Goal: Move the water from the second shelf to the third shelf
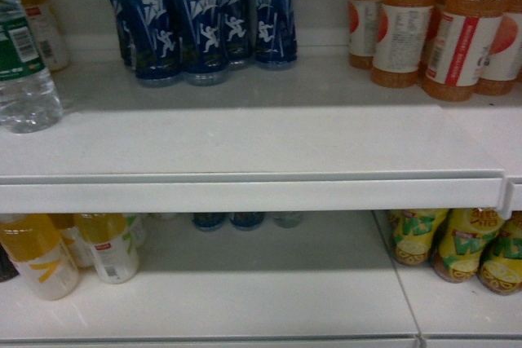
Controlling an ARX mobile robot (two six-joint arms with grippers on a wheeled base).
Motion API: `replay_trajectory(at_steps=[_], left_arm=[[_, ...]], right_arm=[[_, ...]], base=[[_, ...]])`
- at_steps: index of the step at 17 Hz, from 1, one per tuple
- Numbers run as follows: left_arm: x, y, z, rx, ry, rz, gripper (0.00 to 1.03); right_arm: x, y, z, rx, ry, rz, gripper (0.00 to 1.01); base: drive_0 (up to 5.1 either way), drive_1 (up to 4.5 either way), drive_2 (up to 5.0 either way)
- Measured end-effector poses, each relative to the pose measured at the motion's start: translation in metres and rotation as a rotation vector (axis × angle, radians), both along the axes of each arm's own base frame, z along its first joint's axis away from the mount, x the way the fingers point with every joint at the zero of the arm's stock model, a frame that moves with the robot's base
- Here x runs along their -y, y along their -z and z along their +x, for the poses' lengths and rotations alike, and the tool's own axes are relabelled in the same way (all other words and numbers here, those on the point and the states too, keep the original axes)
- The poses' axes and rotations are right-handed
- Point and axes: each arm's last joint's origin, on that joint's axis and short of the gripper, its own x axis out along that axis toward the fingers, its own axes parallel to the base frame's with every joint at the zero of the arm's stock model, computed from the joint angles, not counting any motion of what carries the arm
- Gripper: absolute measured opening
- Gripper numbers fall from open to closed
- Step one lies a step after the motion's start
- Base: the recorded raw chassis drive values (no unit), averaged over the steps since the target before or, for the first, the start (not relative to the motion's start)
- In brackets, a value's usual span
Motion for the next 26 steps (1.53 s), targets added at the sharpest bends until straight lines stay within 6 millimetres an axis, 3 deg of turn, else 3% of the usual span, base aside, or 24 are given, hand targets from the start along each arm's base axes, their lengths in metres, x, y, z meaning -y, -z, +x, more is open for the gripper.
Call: replay_trajectory(at_steps=[26], left_arm=[[0.0000,0.0002,0.0000,-0.002,-0.001,0.000,0.98]], right_arm=[[-0.0002,0.0000,0.0000,0.000,-0.005,0.001,0.40]], base=[[-5.0,2.49,2.5]])
